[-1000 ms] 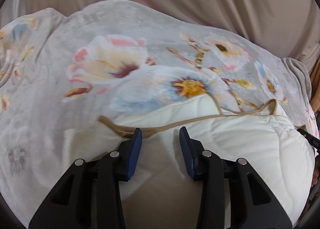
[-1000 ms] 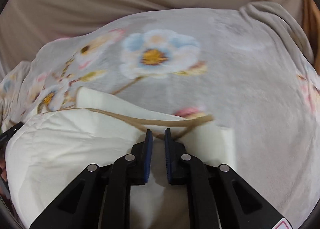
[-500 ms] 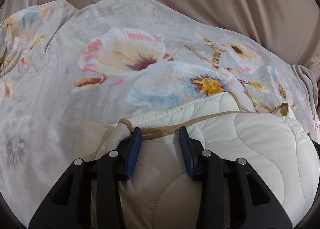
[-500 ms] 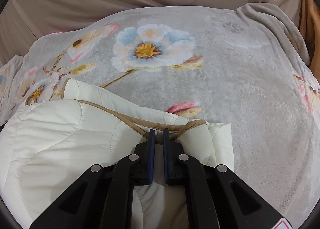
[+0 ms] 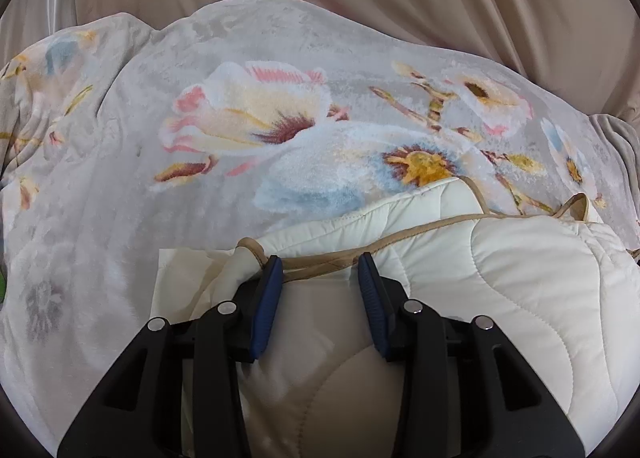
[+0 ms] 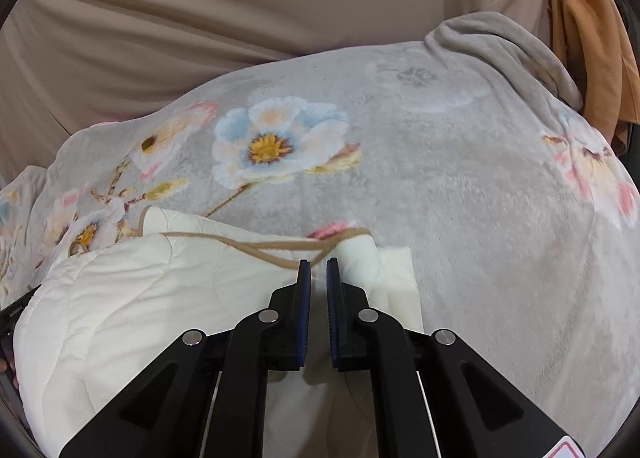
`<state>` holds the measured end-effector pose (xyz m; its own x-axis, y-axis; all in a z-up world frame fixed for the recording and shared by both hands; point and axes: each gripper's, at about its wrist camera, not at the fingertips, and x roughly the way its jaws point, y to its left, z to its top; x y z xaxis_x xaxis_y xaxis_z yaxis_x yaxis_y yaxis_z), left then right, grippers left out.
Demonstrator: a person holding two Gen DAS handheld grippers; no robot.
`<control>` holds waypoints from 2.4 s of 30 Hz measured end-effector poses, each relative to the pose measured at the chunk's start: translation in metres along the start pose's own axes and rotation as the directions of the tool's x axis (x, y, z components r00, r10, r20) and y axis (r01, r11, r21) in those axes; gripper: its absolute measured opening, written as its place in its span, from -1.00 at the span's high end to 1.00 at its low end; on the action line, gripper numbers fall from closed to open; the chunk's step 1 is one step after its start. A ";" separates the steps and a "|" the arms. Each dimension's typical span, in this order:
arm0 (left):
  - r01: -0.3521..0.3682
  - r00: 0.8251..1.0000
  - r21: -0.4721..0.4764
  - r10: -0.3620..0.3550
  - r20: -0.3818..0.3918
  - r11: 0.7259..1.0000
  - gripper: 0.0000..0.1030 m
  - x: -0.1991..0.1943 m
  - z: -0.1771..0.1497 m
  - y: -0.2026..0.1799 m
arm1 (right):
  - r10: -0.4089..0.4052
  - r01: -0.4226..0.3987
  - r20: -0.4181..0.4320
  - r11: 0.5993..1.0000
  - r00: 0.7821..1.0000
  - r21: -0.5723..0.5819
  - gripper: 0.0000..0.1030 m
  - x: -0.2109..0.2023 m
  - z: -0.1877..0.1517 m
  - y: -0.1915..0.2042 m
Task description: Fold large clothes
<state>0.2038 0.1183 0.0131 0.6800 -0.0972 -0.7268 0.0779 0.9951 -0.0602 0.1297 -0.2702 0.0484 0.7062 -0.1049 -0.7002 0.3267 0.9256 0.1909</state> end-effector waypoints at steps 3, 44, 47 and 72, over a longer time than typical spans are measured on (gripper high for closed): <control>0.001 1.000 -0.002 -0.001 0.000 1.000 0.26 0.000 0.000 0.000 | -0.032 0.031 -0.049 0.999 0.998 -0.024 0.94 0.015 -0.002 0.004; 0.086 0.993 -0.150 -0.073 0.092 0.985 -0.67 -0.107 -0.035 0.050 | 0.127 -0.171 -0.123 0.868 0.984 -0.467 0.79 0.017 -0.052 0.227; 0.097 0.995 -0.214 -0.093 0.028 0.972 -0.70 -0.111 -0.063 0.072 | 0.192 -0.220 -0.109 0.884 0.975 -0.412 0.80 0.003 -0.044 0.216; 0.361 0.920 -0.128 -0.330 0.213 0.924 0.70 -0.182 -0.040 0.008 | 0.312 -0.368 -0.206 0.856 0.928 -0.362 0.81 0.015 -0.053 0.216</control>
<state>0.0515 0.1449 0.1172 0.7550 -0.4212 -0.5026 0.2241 0.8860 -0.4059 0.1779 -0.0528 0.0428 0.6279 0.2664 -0.7313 -0.2079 0.9629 0.1722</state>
